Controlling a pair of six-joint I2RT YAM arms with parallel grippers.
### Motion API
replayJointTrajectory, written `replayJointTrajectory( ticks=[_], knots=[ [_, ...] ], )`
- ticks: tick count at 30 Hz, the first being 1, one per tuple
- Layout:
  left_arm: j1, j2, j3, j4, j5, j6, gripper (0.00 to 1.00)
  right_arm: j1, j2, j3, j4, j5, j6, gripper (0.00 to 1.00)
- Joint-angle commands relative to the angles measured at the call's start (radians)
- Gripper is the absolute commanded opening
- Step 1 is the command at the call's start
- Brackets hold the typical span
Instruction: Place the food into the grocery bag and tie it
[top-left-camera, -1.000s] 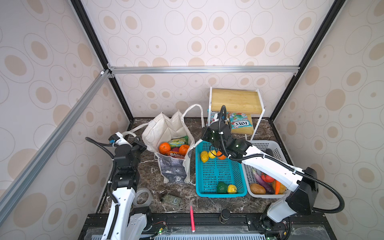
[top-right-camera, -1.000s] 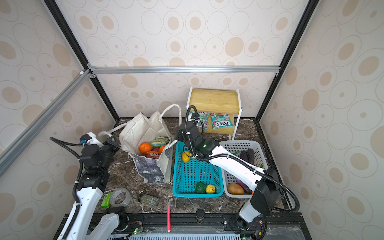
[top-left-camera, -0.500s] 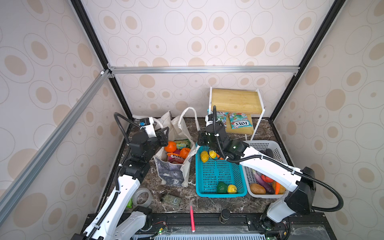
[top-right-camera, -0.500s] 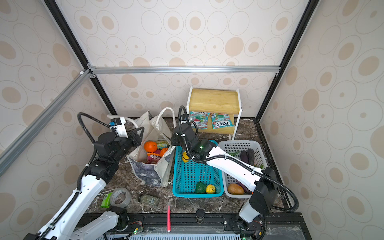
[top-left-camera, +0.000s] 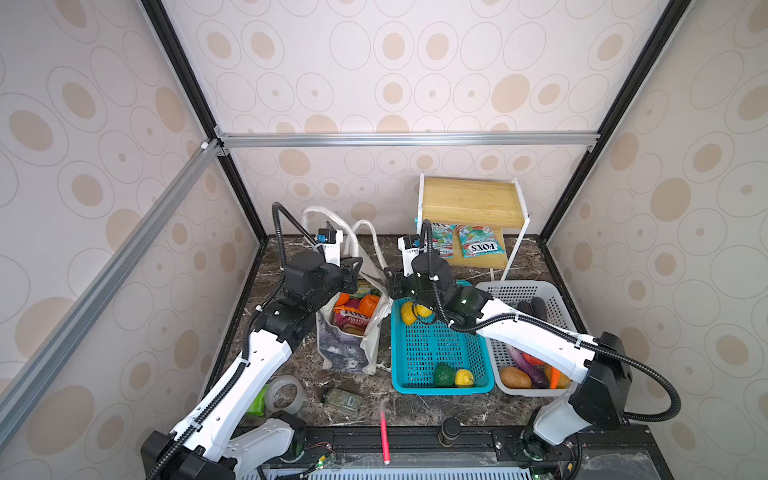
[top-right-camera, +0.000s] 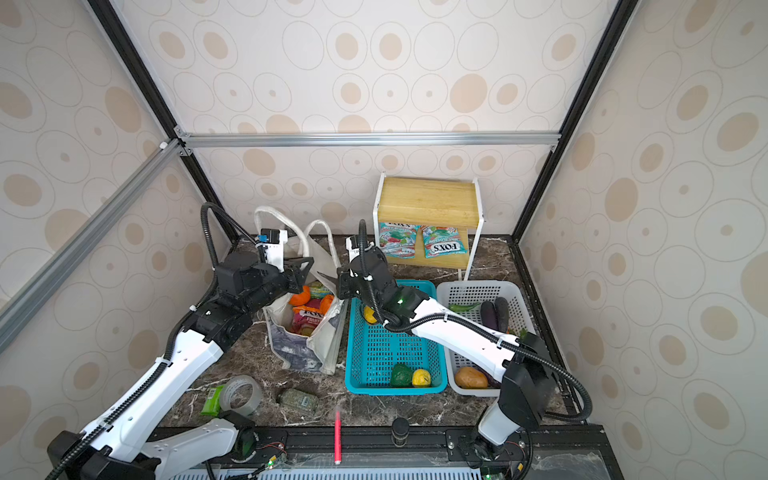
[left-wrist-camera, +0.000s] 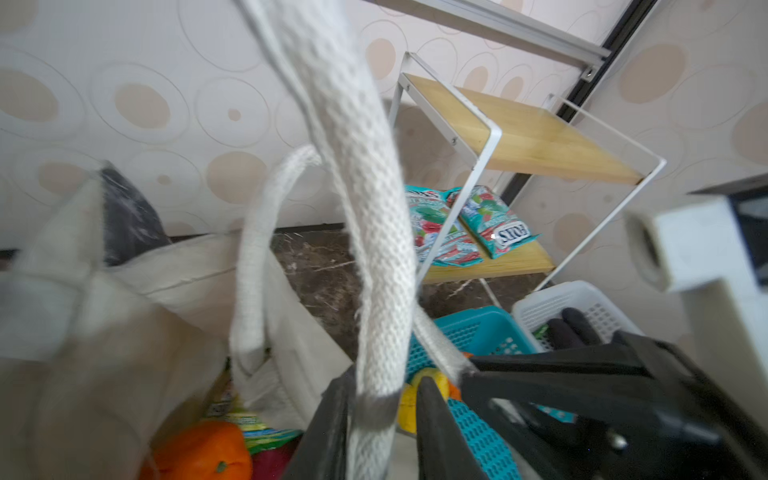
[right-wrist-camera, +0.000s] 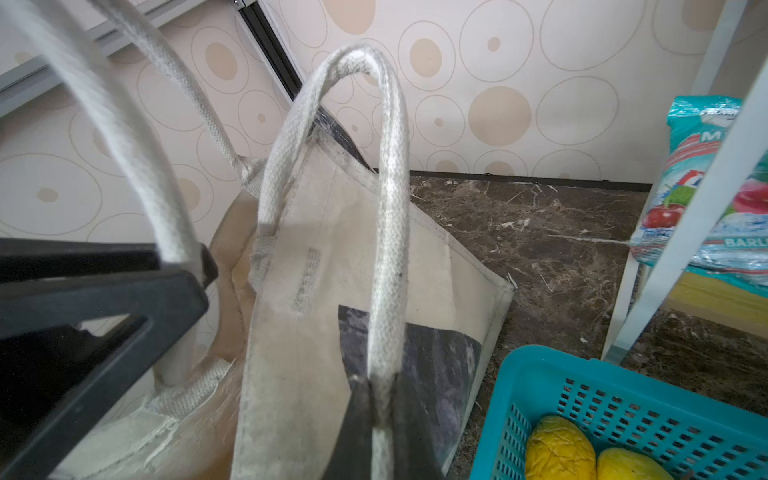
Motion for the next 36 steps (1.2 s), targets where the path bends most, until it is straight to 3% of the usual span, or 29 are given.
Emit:
replayJointTrajectory(
  ticks=[1, 8, 10, 11, 14, 17, 19, 22, 24, 26, 30, 36],
  knots=[
    [-0.016, 0.026, 0.096, -0.09, 0.109, 0.035, 0.34, 0.016, 0.0, -0.017, 0.051, -0.028, -0.033, 0.0],
    [-0.016, 0.071, 0.226, -0.25, 0.015, 0.055, 0.35, 0.015, -0.017, -0.058, 0.113, -0.053, -0.036, 0.0],
    [-0.017, 0.1, 0.266, -0.285, 0.015, 0.068, 0.21, 0.015, -0.03, -0.084, 0.146, -0.054, -0.037, 0.0],
    [-0.017, 0.111, 0.279, -0.292, 0.009, 0.067, 0.21, 0.015, -0.033, -0.092, 0.156, -0.056, -0.039, 0.0],
    [-0.017, 0.126, 0.305, -0.281, -0.007, 0.049, 0.38, 0.016, -0.037, -0.101, 0.171, -0.063, -0.051, 0.0],
    [-0.015, 0.116, 0.3, -0.241, -0.075, 0.041, 0.39, 0.015, -0.032, -0.107, 0.177, -0.066, -0.054, 0.0],
    [-0.012, 0.11, 0.294, -0.215, -0.139, 0.014, 0.34, 0.016, -0.028, -0.108, 0.182, -0.079, -0.059, 0.0],
    [0.033, 0.116, 0.272, -0.156, -0.156, -0.103, 0.26, 0.015, -0.029, -0.113, 0.194, -0.089, -0.061, 0.0],
    [0.073, 0.113, 0.215, -0.053, -0.063, -0.251, 0.33, 0.015, -0.036, -0.114, 0.195, -0.095, -0.064, 0.0],
    [0.089, 0.096, 0.128, 0.096, 0.014, -0.41, 0.32, 0.016, -0.044, -0.119, 0.2, -0.094, -0.071, 0.0],
    [0.085, 0.091, 0.051, 0.23, -0.049, -0.568, 0.37, 0.015, -0.057, -0.131, 0.216, -0.103, -0.079, 0.0],
    [0.086, 0.091, -0.04, 0.405, -0.117, -0.736, 0.27, 0.015, -0.074, -0.154, 0.243, -0.119, -0.084, 0.0]
  ],
)
